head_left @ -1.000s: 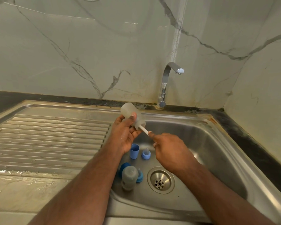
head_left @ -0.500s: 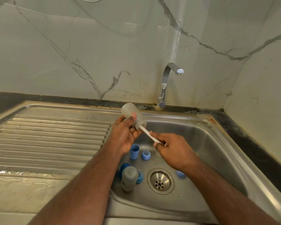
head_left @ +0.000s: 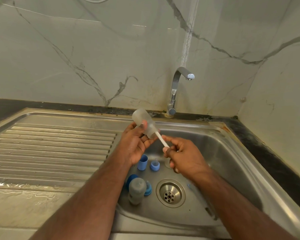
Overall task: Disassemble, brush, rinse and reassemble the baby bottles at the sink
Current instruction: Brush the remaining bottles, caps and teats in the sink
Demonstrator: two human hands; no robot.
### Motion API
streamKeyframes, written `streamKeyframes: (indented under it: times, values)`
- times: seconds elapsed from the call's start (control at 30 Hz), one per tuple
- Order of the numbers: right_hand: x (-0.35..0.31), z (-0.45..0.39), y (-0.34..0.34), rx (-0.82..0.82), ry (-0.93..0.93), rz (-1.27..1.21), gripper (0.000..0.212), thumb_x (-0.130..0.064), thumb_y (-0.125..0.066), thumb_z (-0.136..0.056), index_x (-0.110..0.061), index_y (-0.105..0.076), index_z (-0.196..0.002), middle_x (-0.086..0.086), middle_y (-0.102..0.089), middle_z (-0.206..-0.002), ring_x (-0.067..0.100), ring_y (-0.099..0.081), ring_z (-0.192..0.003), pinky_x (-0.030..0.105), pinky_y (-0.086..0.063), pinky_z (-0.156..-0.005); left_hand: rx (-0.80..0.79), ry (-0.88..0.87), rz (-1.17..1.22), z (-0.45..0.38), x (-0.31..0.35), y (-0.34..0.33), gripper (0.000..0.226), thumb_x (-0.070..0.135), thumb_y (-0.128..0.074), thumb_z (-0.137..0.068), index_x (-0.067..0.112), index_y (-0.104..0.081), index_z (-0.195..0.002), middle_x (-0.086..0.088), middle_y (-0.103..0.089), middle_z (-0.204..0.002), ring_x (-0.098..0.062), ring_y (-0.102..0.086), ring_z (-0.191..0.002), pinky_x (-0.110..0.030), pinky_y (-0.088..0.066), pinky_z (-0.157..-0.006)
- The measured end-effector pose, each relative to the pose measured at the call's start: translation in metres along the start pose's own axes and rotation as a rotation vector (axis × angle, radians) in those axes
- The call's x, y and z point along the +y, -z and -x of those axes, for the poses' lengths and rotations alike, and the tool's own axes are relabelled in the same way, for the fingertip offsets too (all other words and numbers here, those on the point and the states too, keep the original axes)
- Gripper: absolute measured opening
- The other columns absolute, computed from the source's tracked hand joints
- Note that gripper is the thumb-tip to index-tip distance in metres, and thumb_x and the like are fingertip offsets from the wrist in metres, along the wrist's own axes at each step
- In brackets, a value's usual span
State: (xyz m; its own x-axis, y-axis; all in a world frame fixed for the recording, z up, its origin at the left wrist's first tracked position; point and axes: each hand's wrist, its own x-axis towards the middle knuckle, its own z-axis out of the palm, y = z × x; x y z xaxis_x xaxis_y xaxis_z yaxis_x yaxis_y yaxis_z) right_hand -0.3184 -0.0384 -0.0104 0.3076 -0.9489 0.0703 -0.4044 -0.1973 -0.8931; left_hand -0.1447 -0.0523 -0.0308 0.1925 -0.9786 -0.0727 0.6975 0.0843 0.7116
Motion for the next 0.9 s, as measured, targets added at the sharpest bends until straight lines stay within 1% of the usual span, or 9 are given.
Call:
streamKeyframes:
  times: [0.13,0.2,0.3,0.4,0.5,0.6,0.73,0.83,0.9]
  values:
    - [-0.010,0.007,-0.011,-0.101,-0.121,-0.385,0.037,-0.006,-0.057,-0.100,-0.029,-0.063,-0.127,0.010,-0.068,-0.081,0.014,-0.051,-0.050,0.024,-0.039,-0.042,-0.046,0.008,0.006,0.004,0.001,-0.004,0.052,0.021,-0.064,-0.095,0.001,-0.047,-0.140,-0.027,-0.065,-0.127,-0.040,-0.071,-0.108,-0.041,-0.064,-0.080]
    - [-0.009,0.006,-0.006,-0.159,-0.081,-0.322,0.040,-0.006,-0.058,-0.099,-0.033,-0.063,-0.127,0.009,-0.068,-0.078,0.013,-0.050,-0.050,0.024,-0.038,-0.042,-0.067,0.004,0.009,0.004,0.004,-0.002,0.054,0.022,-0.065,-0.093,0.002,-0.047,-0.140,-0.027,-0.064,-0.129,-0.041,-0.069,-0.111,-0.043,-0.063,-0.084]
    - [-0.005,0.002,0.002,-0.123,-0.018,0.005,0.042,-0.012,-0.059,-0.099,-0.038,-0.061,-0.132,0.013,-0.069,-0.084,0.011,-0.052,-0.052,0.024,-0.042,-0.045,-0.069,0.006,0.031,0.005,0.004,0.000,0.060,0.022,-0.067,-0.091,0.001,-0.045,-0.142,-0.029,-0.061,-0.131,-0.043,-0.068,-0.113,-0.044,-0.062,-0.087]
    - [-0.006,0.002,0.000,-0.060,-0.098,-0.262,0.036,-0.007,-0.059,-0.098,-0.029,-0.065,-0.126,0.014,-0.068,-0.083,0.014,-0.052,-0.051,0.025,-0.040,-0.043,-0.080,0.008,0.072,0.006,0.003,-0.002,0.064,0.024,-0.068,-0.088,0.000,-0.044,-0.143,-0.028,-0.063,-0.131,-0.042,-0.068,-0.113,-0.043,-0.062,-0.088]
    - [-0.009,0.007,-0.003,-0.130,-0.149,-0.525,0.035,-0.004,-0.057,-0.098,-0.027,-0.065,-0.123,0.012,-0.067,-0.082,0.014,-0.051,-0.051,0.023,-0.038,-0.040,-0.096,0.014,0.078,0.009,0.003,-0.003,0.063,0.024,-0.067,-0.090,0.000,-0.044,-0.143,-0.028,-0.064,-0.129,-0.041,-0.068,-0.113,-0.042,-0.063,-0.085]
    - [-0.008,0.006,-0.001,-0.178,-0.100,-0.349,0.042,-0.003,-0.058,-0.097,-0.029,-0.063,-0.129,0.008,-0.067,-0.076,0.013,-0.049,-0.048,0.022,-0.037,-0.040,-0.112,0.036,0.078,0.009,0.003,-0.003,0.058,0.022,-0.064,-0.094,-0.001,-0.043,-0.143,-0.029,-0.063,-0.130,-0.042,-0.068,-0.113,-0.040,-0.063,-0.080]
    - [-0.006,0.000,0.004,-0.140,-0.058,-0.123,0.042,-0.005,-0.058,-0.098,-0.031,-0.062,-0.131,0.010,-0.066,-0.076,0.014,-0.048,-0.049,0.025,-0.038,-0.041,-0.103,0.048,0.106,0.009,0.004,0.000,0.059,0.022,-0.065,-0.093,-0.001,-0.042,-0.143,-0.031,-0.063,-0.130,-0.044,-0.067,-0.114,-0.045,-0.062,-0.088]
    - [-0.007,0.003,0.003,-0.106,-0.115,-0.352,0.033,-0.005,-0.058,-0.098,-0.026,-0.065,-0.123,0.010,-0.066,-0.077,0.015,-0.050,-0.050,0.025,-0.038,-0.041,-0.099,0.053,0.107,0.010,0.002,-0.003,0.063,0.023,-0.065,-0.091,-0.002,-0.042,-0.143,-0.030,-0.065,-0.128,-0.042,-0.068,-0.114,-0.046,-0.060,-0.092]
    - [-0.008,0.006,0.000,-0.151,-0.162,-0.521,0.033,-0.004,-0.057,-0.099,-0.025,-0.065,-0.123,0.011,-0.066,-0.078,0.015,-0.050,-0.050,0.024,-0.038,-0.040,-0.111,0.052,0.110,0.010,0.002,-0.003,0.063,0.023,-0.065,-0.091,-0.003,-0.041,-0.144,-0.029,-0.064,-0.129,-0.042,-0.067,-0.115,-0.045,-0.061,-0.089]
